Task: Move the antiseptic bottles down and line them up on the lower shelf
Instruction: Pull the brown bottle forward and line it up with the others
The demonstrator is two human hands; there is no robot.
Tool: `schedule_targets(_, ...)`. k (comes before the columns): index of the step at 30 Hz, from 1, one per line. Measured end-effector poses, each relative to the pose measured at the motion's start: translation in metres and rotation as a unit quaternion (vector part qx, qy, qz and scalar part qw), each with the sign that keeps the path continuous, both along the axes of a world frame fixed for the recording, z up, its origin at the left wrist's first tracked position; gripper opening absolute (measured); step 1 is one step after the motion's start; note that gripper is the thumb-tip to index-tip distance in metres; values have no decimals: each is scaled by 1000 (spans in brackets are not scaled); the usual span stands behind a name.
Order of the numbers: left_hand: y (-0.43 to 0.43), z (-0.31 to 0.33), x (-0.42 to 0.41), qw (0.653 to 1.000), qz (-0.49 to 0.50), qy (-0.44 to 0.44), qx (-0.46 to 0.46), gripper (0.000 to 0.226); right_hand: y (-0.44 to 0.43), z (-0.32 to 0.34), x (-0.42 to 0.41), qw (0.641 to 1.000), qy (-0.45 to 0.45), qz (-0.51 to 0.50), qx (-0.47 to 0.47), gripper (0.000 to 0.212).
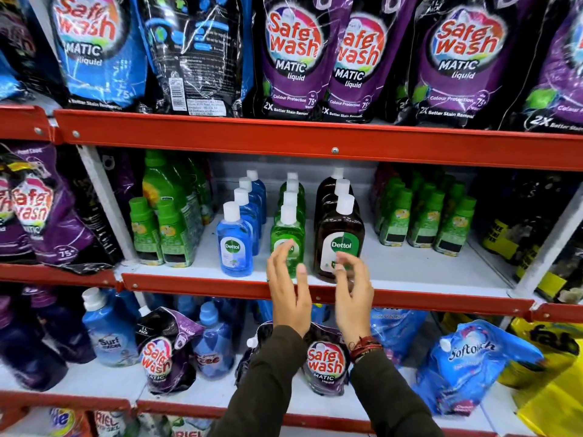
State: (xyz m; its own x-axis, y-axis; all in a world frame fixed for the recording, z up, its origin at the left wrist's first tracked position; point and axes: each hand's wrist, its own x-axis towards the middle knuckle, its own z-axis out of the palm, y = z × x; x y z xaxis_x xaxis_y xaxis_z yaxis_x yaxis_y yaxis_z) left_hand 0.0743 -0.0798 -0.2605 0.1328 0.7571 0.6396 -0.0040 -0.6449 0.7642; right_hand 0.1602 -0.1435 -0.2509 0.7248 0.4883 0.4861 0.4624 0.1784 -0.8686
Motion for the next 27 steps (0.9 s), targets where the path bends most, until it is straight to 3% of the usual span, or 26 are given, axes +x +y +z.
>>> schedule_targets(4,23,12,-10,991,-27,-19,-129,59,22,6,-29,989,36,119,-75,41)
schedule_targets(9,46,18,-25,960,-124,75,-239,55,41,13,-37,975,58,124,-174,52)
schedule_targets(27,48,10,-36,961,-148,138,-189,66,42,6,-42,979,26,80,-183,49)
